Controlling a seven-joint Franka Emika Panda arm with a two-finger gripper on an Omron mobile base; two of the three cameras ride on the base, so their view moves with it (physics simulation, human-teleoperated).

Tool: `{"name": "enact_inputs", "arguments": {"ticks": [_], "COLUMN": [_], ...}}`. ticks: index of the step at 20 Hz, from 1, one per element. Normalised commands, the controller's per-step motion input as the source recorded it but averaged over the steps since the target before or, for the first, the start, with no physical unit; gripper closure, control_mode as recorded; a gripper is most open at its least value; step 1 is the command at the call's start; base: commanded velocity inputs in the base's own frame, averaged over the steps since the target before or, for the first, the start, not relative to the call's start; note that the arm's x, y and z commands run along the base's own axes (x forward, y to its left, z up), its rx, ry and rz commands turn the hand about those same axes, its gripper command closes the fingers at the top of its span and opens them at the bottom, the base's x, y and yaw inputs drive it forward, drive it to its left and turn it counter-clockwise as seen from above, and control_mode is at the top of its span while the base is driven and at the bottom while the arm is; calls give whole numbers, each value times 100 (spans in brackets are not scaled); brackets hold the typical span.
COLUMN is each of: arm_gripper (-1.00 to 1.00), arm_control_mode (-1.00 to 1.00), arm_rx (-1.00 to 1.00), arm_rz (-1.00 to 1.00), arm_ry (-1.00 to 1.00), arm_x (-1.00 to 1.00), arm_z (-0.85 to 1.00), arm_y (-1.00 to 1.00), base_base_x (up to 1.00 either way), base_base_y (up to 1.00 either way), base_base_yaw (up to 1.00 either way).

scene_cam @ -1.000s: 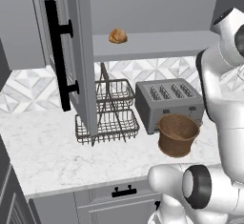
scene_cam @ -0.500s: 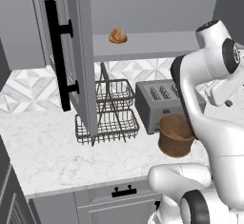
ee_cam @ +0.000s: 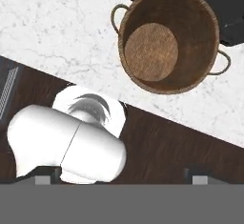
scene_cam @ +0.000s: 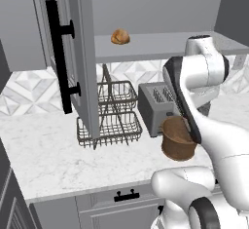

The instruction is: Open the cabinet, pick up the bread from the cabinet and place it in the basket. Then move the basket to the dining counter.

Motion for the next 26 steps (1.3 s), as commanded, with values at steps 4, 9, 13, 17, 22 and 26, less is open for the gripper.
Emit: {"name": "enact_inputs", "arguments": {"ticks": [4,9,13,17,22,26], "arm_gripper": [-100,-100,-100,-100,-100,-100], "arm_control_mode": [-100,-100,-100,-100,-100,-100], "arm_rx": [56,36,8,-8,-15,-1], "arm_rz": [3,-4,-15,-9,-3,0], "arm_ry": [-22,-45,-43,-36,-3,0], "arm_x": [39,52,39,27,26,17], "arm_z": [-20,9,43,72,82,88], "arm_y": [35,64,56,33,1,14], "base_base_x": [0,0,0,0,0,0], "base_base_y": [0,0,0,0,0,0], "base_base_yaw": [0,0,0,0,0,0]}}
